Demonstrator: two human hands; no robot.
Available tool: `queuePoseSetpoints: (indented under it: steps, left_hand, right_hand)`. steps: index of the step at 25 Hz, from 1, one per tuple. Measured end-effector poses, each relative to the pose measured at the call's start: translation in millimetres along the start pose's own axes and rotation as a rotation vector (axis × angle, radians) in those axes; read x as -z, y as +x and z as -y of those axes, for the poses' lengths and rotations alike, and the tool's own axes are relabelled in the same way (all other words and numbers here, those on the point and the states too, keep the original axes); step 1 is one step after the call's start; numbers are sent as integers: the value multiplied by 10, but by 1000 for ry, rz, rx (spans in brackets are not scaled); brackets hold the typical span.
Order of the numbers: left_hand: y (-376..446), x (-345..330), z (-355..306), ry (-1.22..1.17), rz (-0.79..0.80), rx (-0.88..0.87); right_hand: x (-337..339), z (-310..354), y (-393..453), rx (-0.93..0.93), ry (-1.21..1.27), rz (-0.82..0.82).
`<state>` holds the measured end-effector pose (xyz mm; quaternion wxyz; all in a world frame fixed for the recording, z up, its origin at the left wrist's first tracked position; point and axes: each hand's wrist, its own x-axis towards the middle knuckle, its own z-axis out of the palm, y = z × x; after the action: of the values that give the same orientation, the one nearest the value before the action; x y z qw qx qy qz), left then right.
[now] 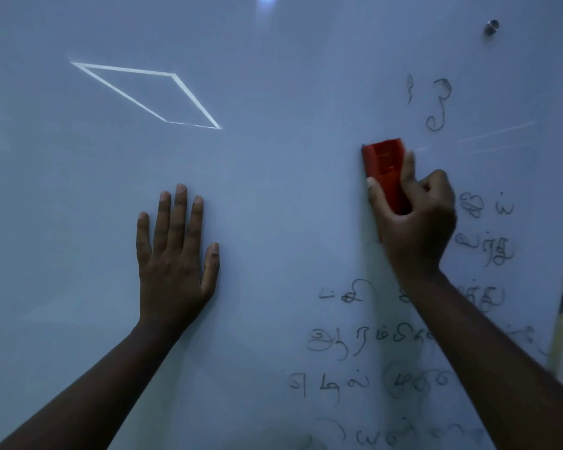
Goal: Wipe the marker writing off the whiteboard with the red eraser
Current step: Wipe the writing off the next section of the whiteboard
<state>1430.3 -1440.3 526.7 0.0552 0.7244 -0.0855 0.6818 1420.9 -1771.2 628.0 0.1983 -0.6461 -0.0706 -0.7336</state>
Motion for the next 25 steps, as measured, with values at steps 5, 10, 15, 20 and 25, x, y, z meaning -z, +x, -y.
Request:
queuePoseSetpoints:
  steps: [5, 10, 15, 20, 25]
  left_hand:
    - [-110, -17, -31, -2, 21, 13]
    - [-245, -13, -52, -13, 30, 10]
    - [-380, -13, -53, -12, 34, 1]
    - [-528, -30, -45, -15, 45, -5]
    - [-638, -37, -60, -19, 56, 1]
  right_hand:
    - [-83, 427, -739, 353, 3, 146]
    - [61, 530, -1200, 633, 29, 324]
    - [226, 300, -820, 473, -51, 368]
    - [502, -214, -335, -33, -50, 292]
    - [534, -200, -451, -206, 50, 162]
